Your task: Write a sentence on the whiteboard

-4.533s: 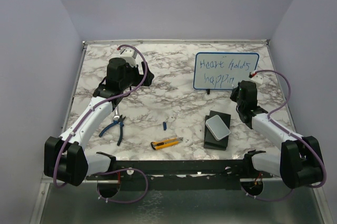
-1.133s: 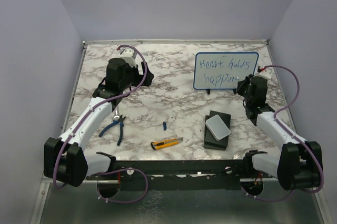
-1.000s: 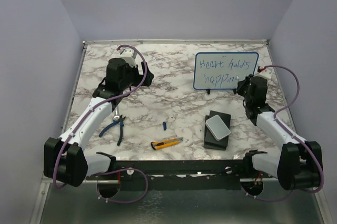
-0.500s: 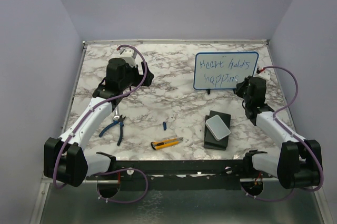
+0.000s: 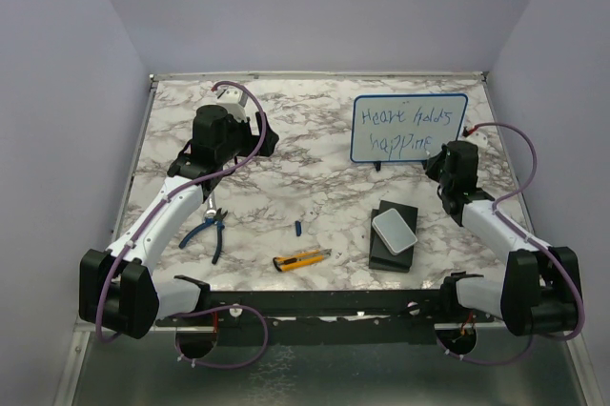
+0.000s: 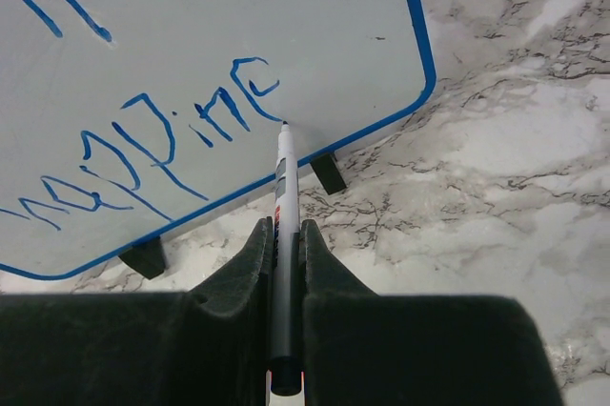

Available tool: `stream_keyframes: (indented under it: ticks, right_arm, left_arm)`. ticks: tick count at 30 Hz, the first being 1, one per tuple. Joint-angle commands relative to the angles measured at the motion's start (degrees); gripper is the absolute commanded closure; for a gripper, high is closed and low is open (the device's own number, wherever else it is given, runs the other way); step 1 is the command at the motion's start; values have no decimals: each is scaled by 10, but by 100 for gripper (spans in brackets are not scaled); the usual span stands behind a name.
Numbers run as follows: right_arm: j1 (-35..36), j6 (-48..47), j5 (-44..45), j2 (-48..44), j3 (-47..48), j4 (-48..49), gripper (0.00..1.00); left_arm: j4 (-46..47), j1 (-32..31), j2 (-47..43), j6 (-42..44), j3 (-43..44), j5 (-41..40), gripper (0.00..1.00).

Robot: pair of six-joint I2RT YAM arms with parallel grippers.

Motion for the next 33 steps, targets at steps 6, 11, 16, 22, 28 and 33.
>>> stream_keyframes:
  ticks: [6, 11, 16, 22, 28, 33]
  right_arm:
    - [-2, 5, 47, -12, -3, -11, 100]
    - [-2, 3, 48, -23, -6, -8, 100]
    - [-2, 2, 47, -40, -9, -11, 99]
    - [-2, 5, 55, -21, -7, -7, 99]
    - [-2, 3, 58, -8, -6, 2, 99]
    - [-2, -2, 45, 5, -5, 13, 100]
  left_arm:
    - [9, 3, -9, 2, -8, -5, 12]
    - [8, 3, -10, 2, -8, -5, 12]
    - [9, 3, -10, 2, -8, -5, 13]
    - [9, 3, -11, 2, -8, -6, 13]
    - [9, 3, -11, 3, -8, -6, 12]
    - [9, 3, -11, 3, -8, -6, 12]
